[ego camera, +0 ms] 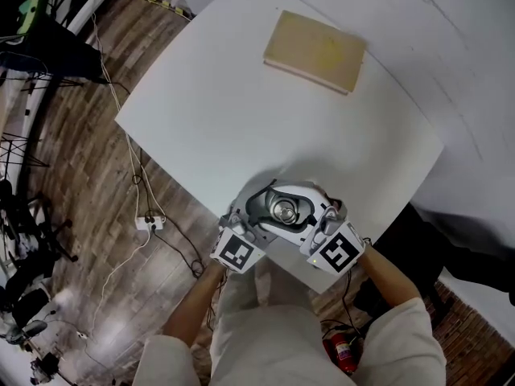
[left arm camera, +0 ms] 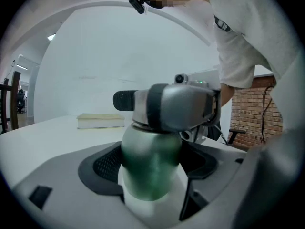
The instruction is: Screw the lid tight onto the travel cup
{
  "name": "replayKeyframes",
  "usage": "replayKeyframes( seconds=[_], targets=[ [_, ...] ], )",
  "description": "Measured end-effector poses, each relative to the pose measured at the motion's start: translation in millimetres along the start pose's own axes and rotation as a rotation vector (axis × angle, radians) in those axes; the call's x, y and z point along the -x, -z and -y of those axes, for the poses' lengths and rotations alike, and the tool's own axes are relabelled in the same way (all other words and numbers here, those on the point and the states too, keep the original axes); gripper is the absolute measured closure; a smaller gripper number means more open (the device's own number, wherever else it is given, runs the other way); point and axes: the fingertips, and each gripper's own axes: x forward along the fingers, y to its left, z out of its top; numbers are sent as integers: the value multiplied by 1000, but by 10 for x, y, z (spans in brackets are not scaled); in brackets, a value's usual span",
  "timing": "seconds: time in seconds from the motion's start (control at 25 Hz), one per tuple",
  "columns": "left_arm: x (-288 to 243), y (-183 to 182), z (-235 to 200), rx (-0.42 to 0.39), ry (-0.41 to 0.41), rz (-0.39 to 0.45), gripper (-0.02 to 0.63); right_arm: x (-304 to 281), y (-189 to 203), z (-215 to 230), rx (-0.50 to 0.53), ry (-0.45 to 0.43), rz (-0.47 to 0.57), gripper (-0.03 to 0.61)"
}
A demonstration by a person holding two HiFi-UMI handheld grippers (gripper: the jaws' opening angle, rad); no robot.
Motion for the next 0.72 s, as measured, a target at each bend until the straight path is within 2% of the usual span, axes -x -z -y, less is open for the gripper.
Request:
replayKeyframes(
  seconds=[0.2,0.28,0.6,0.68,0.72],
  targets=[
    [-28,13,4,5,1,-1,264,18,31,134,-57,249,27,327],
    [-28,11,8,6,2,2,264,24,22,165,-65,313,37,327],
    [-2,34,14,8,3,-10,264,35,47,143,-74,340,-9,324],
    [-4,41,17,10,3,-15,264,55,70,103,-97,306,-26,318],
    [-7,48,22,12,4,-18,264,67,81,76,-105,274,-32,287]
  ],
)
